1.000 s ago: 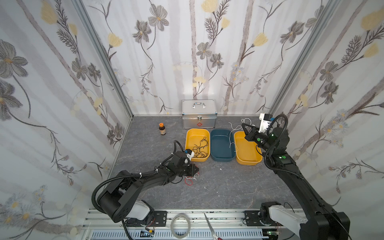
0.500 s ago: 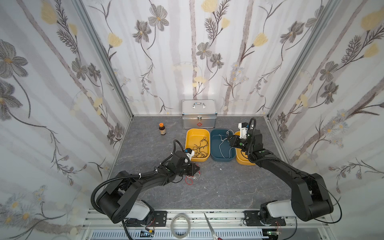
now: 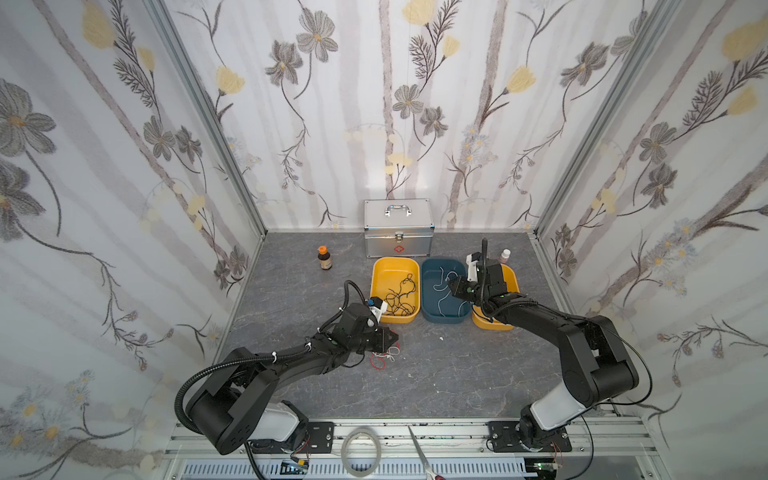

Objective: Untangle the cables
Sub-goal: 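Lower the white wire into the teal tub with the right gripper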

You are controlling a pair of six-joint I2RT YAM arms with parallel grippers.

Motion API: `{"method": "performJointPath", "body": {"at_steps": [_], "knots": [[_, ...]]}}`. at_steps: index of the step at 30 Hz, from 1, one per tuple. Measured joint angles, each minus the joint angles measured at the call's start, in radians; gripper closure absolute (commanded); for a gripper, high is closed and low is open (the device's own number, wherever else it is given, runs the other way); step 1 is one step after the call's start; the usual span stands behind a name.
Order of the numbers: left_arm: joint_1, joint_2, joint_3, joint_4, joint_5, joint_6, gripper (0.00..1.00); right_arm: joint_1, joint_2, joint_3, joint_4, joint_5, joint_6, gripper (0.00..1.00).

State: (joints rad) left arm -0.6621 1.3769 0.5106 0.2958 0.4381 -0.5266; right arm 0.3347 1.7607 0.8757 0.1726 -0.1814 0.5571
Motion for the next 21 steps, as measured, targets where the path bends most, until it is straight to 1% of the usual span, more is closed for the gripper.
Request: {"method": "performJointPath", "body": {"at_steps": [3,6,12,15,17,21], "knots": [[0.000,0.000,0.000,0.000,0.000,0.000,0.90,0.004,-0.016,0.009,-0.027,0.001,-0.001,0.59],[0.000,0.000,0.000,0.000,0.000,0.000,0.90,0.004,-0.037,0.018,-0.057,0.022,-0.021,0.55],[-0.001,0.000,-0.001,0.000,0.000,0.000,0.90,0.005,-0.112,0.003,-0.111,0.076,-0.055,0.52],[-0.002,0.001,0.000,0.000,0.000,-0.001,0.90,0.004,-0.170,-0.018,-0.120,0.082,-0.073,0.51],[-0.004,0.001,0.003,0.000,0.001,-0.002,0.90,0.005,-0.222,-0.036,-0.116,0.065,-0.082,0.51],[-0.011,0.002,0.008,0.009,0.018,-0.004,0.90,0.019,-0.300,-0.086,-0.106,-0.027,-0.097,0.53]]}}
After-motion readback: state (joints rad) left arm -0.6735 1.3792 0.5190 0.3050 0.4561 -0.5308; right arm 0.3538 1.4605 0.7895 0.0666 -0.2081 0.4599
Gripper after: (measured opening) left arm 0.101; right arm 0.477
